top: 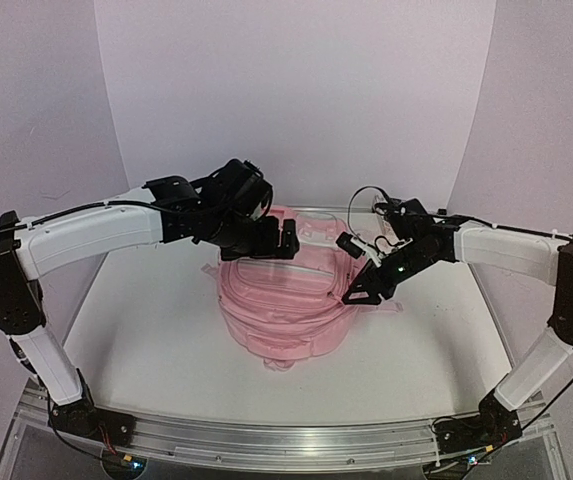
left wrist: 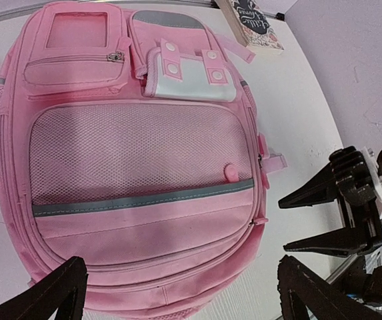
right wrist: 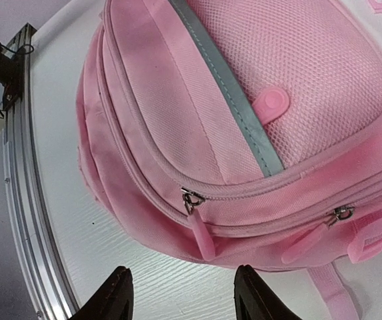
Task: Pack the student bag
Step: Zip the student bag at the center of the board, then unzip the student bag at the center of the board.
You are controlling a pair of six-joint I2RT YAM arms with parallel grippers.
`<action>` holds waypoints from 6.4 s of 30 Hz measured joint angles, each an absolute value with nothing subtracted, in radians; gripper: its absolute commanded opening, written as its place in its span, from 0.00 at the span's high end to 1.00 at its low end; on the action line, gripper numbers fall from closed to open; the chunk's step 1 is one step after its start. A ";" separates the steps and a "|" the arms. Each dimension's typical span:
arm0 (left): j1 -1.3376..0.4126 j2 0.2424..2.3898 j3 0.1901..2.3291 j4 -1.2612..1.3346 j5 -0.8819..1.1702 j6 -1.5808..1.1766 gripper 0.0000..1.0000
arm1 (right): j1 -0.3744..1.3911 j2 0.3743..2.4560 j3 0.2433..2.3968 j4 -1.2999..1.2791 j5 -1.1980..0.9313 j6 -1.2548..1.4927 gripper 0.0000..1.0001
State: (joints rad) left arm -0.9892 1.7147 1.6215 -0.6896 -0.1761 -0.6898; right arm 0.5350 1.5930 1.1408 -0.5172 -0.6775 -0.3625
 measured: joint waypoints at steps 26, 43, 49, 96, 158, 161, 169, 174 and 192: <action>-0.988 1.614 1.392 -0.552 -0.085 -0.135 0.14 | 0.625 1.673 1.132 -0.381 -0.496 -0.399 1.00; -1.046 1.815 1.453 -0.513 -0.035 0.415 0.47 | 0.625 1.662 1.190 -0.478 -0.491 -0.334 1.00; -1.047 1.891 1.511 -0.477 -0.091 0.480 0.62 | 0.625 1.662 1.193 -0.487 -0.500 -0.325 1.00; -1.082 1.871 1.520 -0.603 -0.162 0.363 0.44 | 0.394 1.855 1.443 -0.650 -0.641 -0.253 0.24; -0.843 1.727 1.337 -0.717 0.161 -0.677 0.22 | 0.322 1.980 1.416 -0.706 -0.785 -0.289 0.39; -0.844 1.788 1.401 -0.743 0.160 -0.679 0.25 | 0.323 2.042 1.473 -0.719 -0.789 -0.286 0.41; -0.806 1.844 1.472 -0.732 0.164 -0.685 0.29 | 0.312 2.091 1.601 -0.725 -0.750 -0.280 0.44; -0.758 1.785 1.423 -0.684 0.189 -0.685 0.29 | 0.306 2.085 1.605 -0.715 -0.751 -0.298 0.54; -0.714 1.690 1.406 -0.679 0.200 -0.652 0.28 | 0.363 1.994 1.510 -0.691 -0.785 -0.481 0.69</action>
